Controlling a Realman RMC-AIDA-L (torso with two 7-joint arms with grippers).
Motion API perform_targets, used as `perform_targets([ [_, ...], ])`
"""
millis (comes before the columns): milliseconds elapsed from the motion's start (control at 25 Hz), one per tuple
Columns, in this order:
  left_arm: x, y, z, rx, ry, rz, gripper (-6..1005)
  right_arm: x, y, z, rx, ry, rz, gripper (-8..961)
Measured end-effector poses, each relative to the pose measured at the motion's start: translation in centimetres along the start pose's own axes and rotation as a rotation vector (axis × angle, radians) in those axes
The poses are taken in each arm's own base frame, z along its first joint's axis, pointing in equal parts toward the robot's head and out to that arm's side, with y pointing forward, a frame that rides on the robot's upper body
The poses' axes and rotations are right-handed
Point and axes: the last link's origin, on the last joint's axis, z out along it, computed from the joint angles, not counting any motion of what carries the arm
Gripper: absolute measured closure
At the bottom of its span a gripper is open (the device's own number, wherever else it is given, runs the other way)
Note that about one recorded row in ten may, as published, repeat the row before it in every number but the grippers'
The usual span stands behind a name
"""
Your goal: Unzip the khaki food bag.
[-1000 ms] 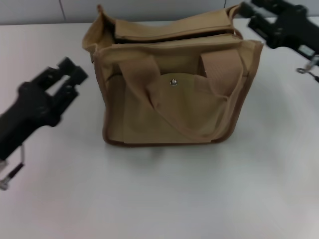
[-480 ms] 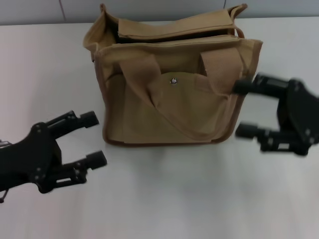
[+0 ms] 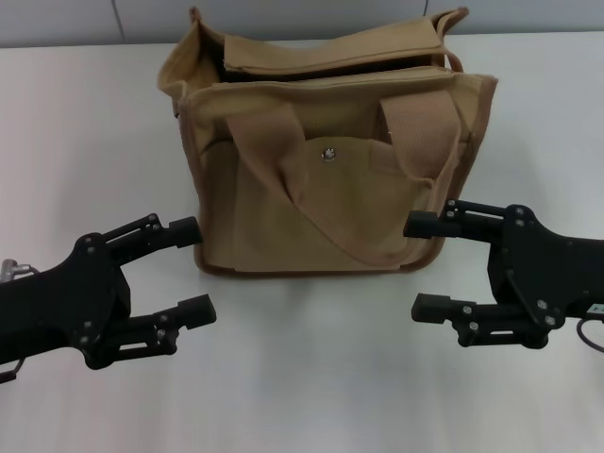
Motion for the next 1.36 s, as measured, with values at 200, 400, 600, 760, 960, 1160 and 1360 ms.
perform_targets([
  [200,0.0,0.0,0.1,0.000,0.000,0.000,139,0.2,0.1,0.3,-0.005,-0.012,0.005,184],
  [400,-0.1,0.0,0.2,-0.002,-0.001,-0.003,139,0.2,0.0,0.4,0.001,-0.018,0.005,184],
  [600,-0.1,0.0,0.2,-0.002,-0.001,-0.003,139,0.1,-0.2,0.6,0.008,-0.033,0.012,184],
  [760,-0.1,0.0,0.2,-0.002,-0.002,-0.003,140,0.2,-0.2,0.7,0.008,-0.037,0.014,184],
  [960,-0.1,0.0,0.2,-0.002,-0.001,-0.005,140,0.2,-0.4,0.8,0.024,-0.044,0.014,184],
  [1160,-0.1,0.0,0.2,-0.002,0.001,-0.005,139,0.5,-1.0,1.2,0.058,-0.041,0.031,184],
  [1360,0.0,0.1,0.1,-0.002,0.007,-0.005,139,0.3,-1.6,1.5,0.099,-0.080,0.030,184],
])
